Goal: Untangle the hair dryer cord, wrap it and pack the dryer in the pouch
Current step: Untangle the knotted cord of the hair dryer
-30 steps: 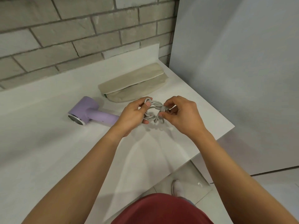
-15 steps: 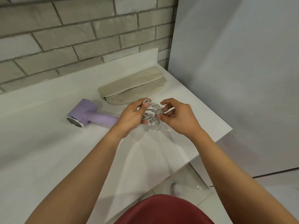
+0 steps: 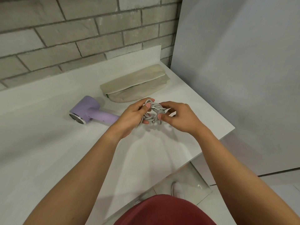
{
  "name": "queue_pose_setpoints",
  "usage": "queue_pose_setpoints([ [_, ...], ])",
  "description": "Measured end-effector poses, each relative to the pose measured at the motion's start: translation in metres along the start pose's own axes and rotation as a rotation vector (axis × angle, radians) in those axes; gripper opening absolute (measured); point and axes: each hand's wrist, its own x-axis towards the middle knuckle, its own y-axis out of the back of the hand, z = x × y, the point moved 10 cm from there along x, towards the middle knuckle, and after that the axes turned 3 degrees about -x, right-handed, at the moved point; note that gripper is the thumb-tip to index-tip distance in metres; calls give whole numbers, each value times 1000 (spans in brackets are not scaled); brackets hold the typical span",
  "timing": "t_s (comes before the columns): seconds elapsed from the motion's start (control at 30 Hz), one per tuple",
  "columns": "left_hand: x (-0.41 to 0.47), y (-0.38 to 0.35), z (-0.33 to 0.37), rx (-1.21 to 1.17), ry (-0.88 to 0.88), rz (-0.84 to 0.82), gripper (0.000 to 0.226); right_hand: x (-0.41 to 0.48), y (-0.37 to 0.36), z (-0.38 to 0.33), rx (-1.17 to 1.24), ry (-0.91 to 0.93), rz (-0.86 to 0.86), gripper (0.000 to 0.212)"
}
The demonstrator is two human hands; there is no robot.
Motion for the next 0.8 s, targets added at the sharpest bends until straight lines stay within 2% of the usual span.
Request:
queue_pose_setpoints([
  [0.23,2,3,-6,5,22,79,23,4,-12,1,6,-23,27,27],
  [0.4,4,11,-22,-152,212,92,39,8,-14,6,30,-63,89,23],
  [0.5,5,16,-24,-140,223,102,25,10,-15,5,32,-53,111,23],
  [0.67,6,26,-18,-114,201,198,23,15,-16,12,9,-47,97,16],
  [0.73,6,28,-13,-78,172,243,19,17,-16,14,17,-46,73,21],
  [0.8,5,30,-7,-63,135,305,16,19,-14,15,39,-42,59,38],
])
